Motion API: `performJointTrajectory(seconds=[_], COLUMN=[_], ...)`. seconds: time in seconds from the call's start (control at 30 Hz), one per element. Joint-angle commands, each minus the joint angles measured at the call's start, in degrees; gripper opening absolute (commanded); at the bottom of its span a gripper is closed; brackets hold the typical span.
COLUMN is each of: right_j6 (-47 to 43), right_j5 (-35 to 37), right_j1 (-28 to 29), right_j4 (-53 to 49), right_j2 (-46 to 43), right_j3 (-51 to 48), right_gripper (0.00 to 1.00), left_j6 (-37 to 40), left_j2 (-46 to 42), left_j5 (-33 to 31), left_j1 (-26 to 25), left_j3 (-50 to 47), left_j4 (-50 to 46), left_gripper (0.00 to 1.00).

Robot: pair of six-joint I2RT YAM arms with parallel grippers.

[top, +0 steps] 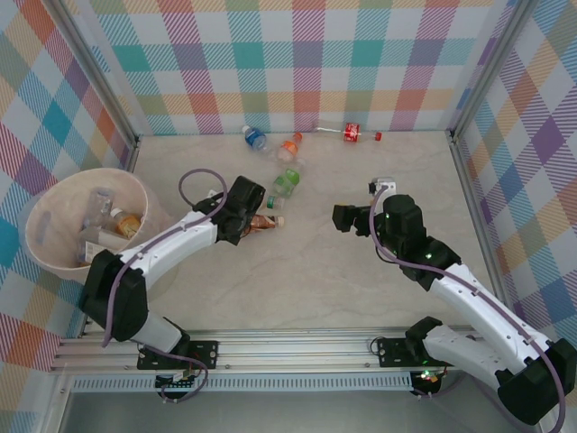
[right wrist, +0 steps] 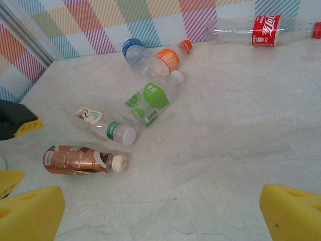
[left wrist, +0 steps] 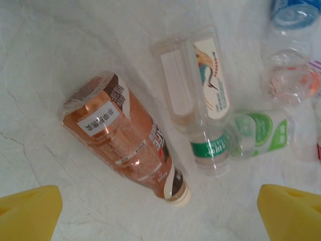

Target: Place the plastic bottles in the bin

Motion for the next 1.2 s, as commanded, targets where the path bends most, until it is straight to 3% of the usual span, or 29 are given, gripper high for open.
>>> performJointTrajectory(seconds=[0.0, 0.33, 0.63, 1.03, 1.1, 1.17], right_j6=[-1.4, -1.9, -2.6, -2.9, -3.7, -6.1], right_j5=[-0.2, 1.1, 1.8, 2.1, -0.4, -8.6], right_j1=[-0.3, -0.3, -0.3, -0.4, -0.3, -0.3], right_j4=[-1.0, -2.8, -4.5, -4.3, -3.5, -1.1], right_j2=[-0.8, -1.3, -1.9, -2.4, -2.6, -3.2], right_j3=[0.1, 0.6, 0.9, 0.5, 0.5, 0.2], right_gripper=[1.0, 1.0, 1.0, 1.0, 1.0, 1.0], left_j6=[-5.0, -7.6, -8.0, 7.3, 10.9, 14.6], left_j2=[3.7, 11.5, 14.7, 14.0, 12.8, 11.3], left_j5=[1.4, 5.4, 3.1, 6.1, 5.9, 5.5], left_j1=[1.2, 4.1, 4.6, 6.6, 6.5, 6.5], left_j3=[0.0, -2.3, -5.1, -6.2, -4.8, -3.5], left_j4=[1.6, 8.4, 16.8, 22.9, 21.0, 18.7], left_gripper=[1.0, 0.99, 0.82, 0.6, 0.57, 0.56])
